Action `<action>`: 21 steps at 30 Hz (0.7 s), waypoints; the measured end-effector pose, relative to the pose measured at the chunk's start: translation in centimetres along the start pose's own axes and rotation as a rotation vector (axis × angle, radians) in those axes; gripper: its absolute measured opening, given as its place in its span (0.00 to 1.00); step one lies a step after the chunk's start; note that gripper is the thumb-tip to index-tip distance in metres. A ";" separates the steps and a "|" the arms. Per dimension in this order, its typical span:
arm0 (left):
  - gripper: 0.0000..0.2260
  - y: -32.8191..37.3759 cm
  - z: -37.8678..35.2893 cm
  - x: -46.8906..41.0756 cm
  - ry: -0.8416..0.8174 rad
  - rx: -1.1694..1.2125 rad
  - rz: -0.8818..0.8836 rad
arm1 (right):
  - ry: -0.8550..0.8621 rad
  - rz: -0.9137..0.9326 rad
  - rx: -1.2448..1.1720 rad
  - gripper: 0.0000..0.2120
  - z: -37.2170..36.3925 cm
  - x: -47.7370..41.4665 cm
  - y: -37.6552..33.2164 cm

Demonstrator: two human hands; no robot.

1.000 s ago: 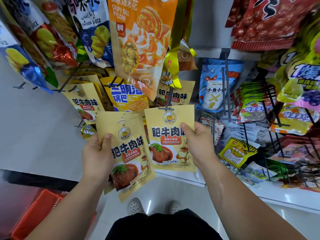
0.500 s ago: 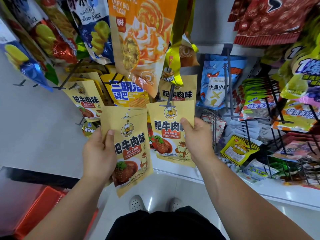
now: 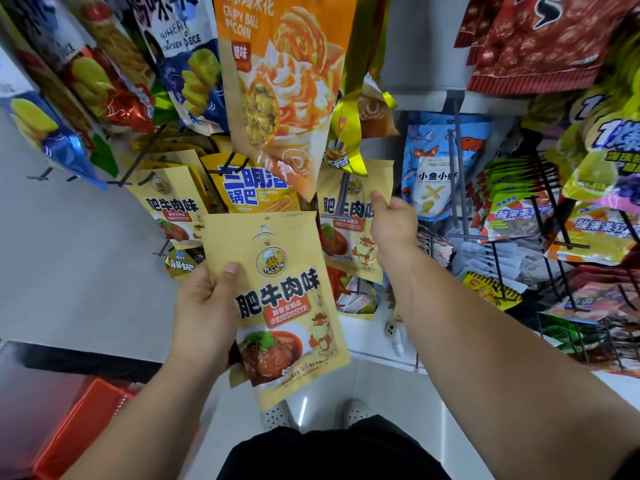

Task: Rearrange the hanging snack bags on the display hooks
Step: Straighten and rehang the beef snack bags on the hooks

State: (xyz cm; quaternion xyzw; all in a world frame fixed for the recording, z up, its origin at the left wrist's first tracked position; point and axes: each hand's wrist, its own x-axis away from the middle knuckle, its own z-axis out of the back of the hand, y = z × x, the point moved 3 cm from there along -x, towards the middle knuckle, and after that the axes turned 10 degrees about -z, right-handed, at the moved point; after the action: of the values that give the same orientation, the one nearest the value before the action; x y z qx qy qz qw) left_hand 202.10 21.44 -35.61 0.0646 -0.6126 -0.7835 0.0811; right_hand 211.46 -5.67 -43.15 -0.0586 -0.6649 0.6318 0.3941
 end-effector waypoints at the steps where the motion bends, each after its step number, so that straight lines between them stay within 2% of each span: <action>1: 0.09 0.1 -0.2 0.1 -0.005 0.015 0.003 | 0.006 0.015 0.025 0.24 -0.1 -0.5 -0.3; 7: 0.09 0.5 -0.9 0.0 -0.040 0.048 -0.008 | 0.036 0.066 0.234 0.25 0.6 -2.5 -1.2; 9: 0.09 0.5 -0.9 -0.2 -0.035 0.060 -0.003 | 0.054 0.107 0.287 0.22 0.9 -2.3 -1.0; 11: 0.10 0.3 -1.0 -0.2 -0.035 0.075 0.007 | 0.042 0.122 0.252 0.13 1.2 -1.6 -0.2; 14: 0.10 0.1 -1.4 -0.1 -0.041 0.084 0.023 | 0.003 0.114 0.100 0.10 2.0 1.6 1.6; 16: 0.09 -0.2 -1.7 0.1 -0.054 0.089 0.030 | -0.069 0.078 0.051 0.08 2.4 4.4 3.0; 18: 0.09 -0.6 -2.1 0.2 -0.068 0.094 0.044 | -0.215 0.002 -0.001 0.11 2.7 7.4 3.9; 21: 0.09 -1.0 -2.8 0.4 -0.086 0.098 0.061 | -0.426 -0.017 0.023 0.07 3.1 10.3 4.3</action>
State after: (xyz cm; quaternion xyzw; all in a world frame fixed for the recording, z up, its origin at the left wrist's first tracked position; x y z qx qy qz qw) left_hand 202.23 18.98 -37.27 0.0160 -0.6550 -0.7517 0.0754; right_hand 200.80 -1.34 -41.98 0.0864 -0.7263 0.6342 0.2505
